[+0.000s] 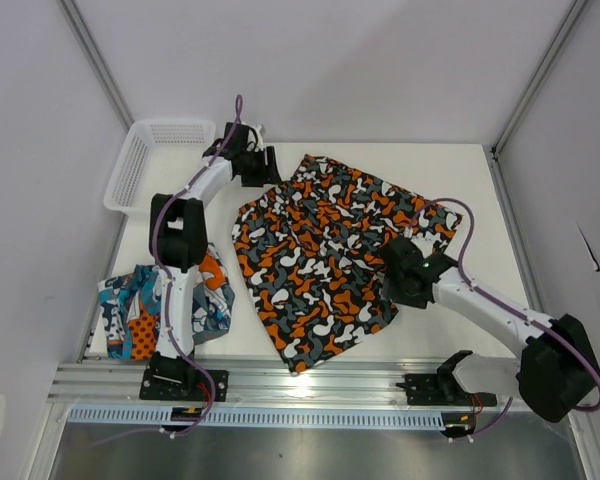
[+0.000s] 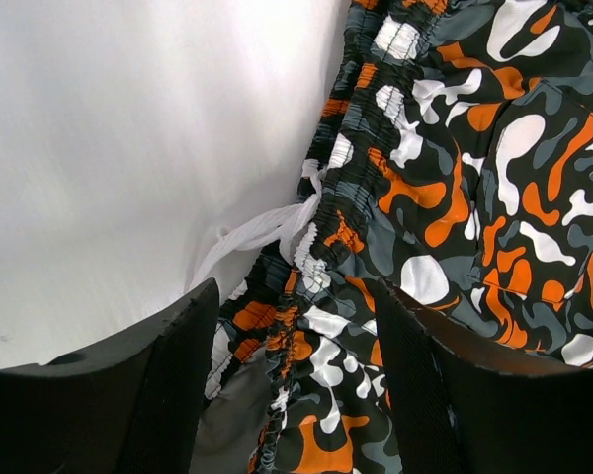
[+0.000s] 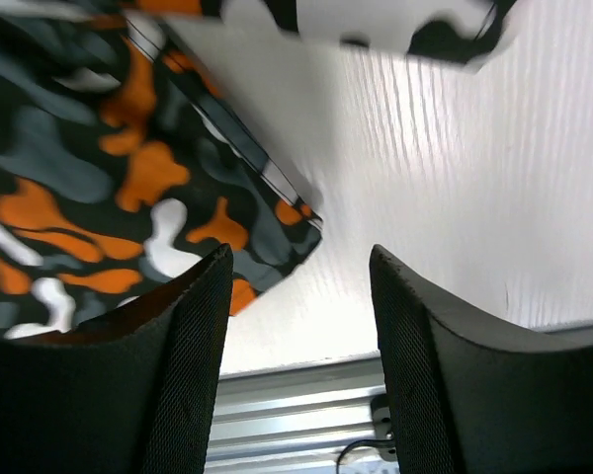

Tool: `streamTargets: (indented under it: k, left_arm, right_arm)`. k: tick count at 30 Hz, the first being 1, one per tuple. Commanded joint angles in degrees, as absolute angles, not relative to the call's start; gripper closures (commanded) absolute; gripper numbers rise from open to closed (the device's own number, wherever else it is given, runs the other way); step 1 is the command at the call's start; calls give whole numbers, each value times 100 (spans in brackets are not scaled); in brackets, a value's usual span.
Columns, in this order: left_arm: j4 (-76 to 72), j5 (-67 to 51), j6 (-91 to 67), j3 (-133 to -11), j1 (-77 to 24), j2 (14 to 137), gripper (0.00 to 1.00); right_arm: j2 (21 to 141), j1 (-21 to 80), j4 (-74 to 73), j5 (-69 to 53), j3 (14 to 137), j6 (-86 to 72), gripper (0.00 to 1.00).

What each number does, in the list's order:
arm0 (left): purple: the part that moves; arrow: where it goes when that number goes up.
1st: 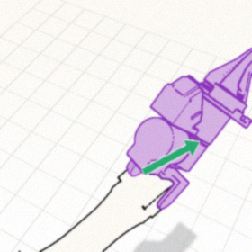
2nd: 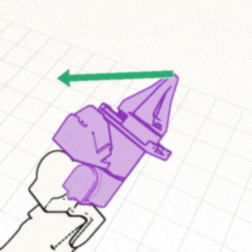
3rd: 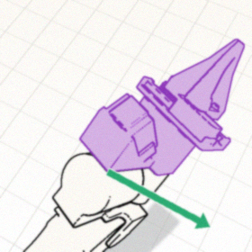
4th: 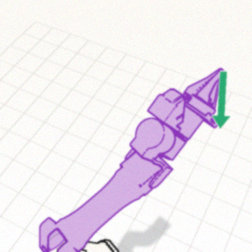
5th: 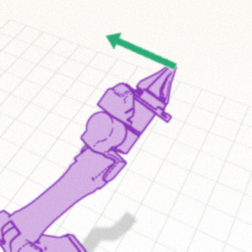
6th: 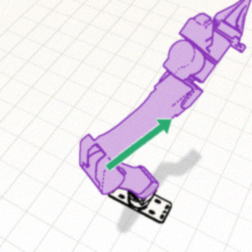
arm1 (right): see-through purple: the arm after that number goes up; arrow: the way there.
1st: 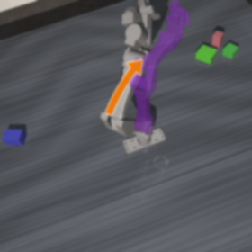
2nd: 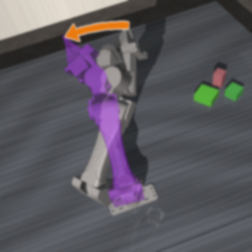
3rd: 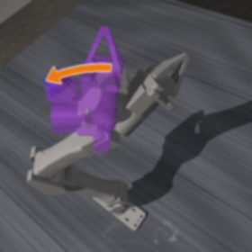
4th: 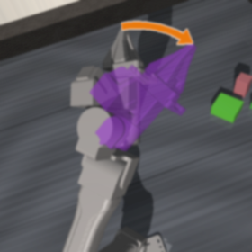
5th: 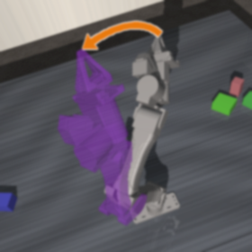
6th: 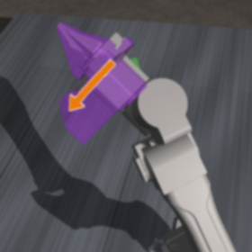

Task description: Fold and stack the shorts

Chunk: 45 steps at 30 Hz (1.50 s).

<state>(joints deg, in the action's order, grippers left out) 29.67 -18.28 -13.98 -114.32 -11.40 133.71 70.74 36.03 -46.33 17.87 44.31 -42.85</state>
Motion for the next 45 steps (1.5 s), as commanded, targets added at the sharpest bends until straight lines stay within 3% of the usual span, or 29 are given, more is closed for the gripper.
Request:
streamTargets:
  k: [1, 10, 18, 24, 29, 33, 45]
  left_arm:
    - [2900, -1872, -1354, -11531, -1160, 13017, 33]
    - [2856, -1740, -1292, -11496, -1257, 12999, 33]
    - [2751, -1644, -1257, -11285, -1336, 12832, 33]
    - [2725, -1626, -1248, -11294, -1336, 12832, 33]
    - [2725, -1617, -1248, -11285, -1345, 12832, 33]
    - [2733, -1608, -1239, -11294, -1354, 12832, 33]
    - [2795, -1538, -1222, -11294, -1389, 12850, 33]
  right_arm:
    - [6716, 3288, -4737, 1705, 4886, -4070, 40]
    - [6512, 1979, -4421, 1275, 5414, -3376, 40]
    - [7547, 1380, -3639, 678, 5730, -2971, 41]
    - [8050, 1380, -3042, 309, 5230, -3023, 44]
    - [7928, 1538, -2804, 132, 4484, -3129, 54]
    - [7717, 1626, -2743, 132, 4017, -3199, 84]
    - [8060, 1679, -2821, 193, 3919, -3050, 75]
